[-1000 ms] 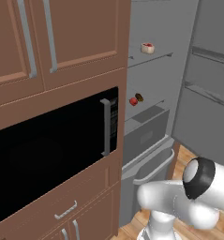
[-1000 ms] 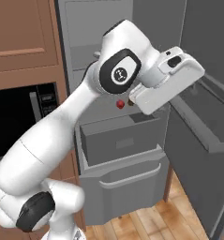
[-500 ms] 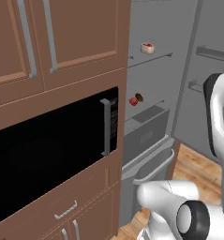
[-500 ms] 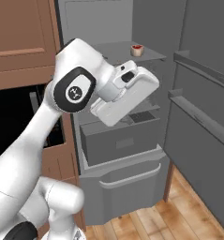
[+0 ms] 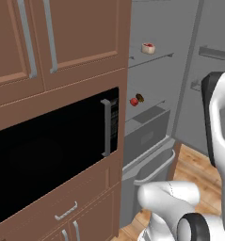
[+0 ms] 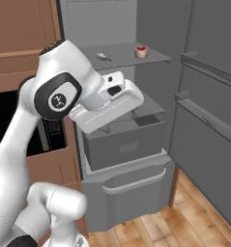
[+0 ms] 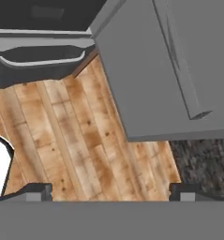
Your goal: Gather the sweet potato and bell pepper from the fridge and place them on a tray on the dining counter. Then gather the steak and fish from the fridge and place them on the other tray.
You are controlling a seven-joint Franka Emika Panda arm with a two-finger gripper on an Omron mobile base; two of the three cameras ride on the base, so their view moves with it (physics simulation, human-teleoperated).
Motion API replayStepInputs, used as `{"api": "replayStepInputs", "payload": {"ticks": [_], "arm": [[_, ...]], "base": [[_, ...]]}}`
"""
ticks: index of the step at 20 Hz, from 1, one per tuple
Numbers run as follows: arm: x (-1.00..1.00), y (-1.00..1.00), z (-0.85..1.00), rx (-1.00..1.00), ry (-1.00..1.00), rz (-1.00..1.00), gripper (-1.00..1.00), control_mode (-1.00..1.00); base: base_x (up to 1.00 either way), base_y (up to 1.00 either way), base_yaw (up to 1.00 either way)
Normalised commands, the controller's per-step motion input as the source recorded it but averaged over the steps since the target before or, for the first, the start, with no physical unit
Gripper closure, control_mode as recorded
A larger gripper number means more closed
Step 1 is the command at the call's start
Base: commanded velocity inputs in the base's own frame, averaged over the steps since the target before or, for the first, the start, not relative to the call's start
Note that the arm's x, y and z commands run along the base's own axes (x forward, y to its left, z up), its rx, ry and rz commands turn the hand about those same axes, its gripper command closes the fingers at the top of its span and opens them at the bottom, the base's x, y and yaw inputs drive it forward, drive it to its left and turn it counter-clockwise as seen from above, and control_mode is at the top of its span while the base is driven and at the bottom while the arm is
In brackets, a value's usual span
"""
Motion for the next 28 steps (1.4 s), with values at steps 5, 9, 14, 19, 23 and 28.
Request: {"api": "replayStepInputs", "payload": {"ticks": [5,9,14,19,23,28], "arm": [[-0.28,0.67,-0.39,0.28,-0.14,0.0,-1.0,-1.0],[-0.38,0.69,-0.6,0.3,-0.24,0.0,-1.0,-1.0],[-0.19,0.78,-0.44,0.26,-0.22,0.0,-1.0,-1.0],[0.0,0.66,-0.24,0.09,-0.07,0.0,-1.0,-1.0],[0.0,0.08,-0.08,0.0,0.03,0.0,-1.0,-1.0],[0.03,0.0,0.0,0.0,0.0,0.0,-1.0,-1.0]], "base": [[0.0,0.0,0.0],[0.0,0.0,0.0],[0.0,0.0,0.0],[0.0,0.0,0.0],[0.0,0.0,0.0],[0.0,0.0,0.0]]}}
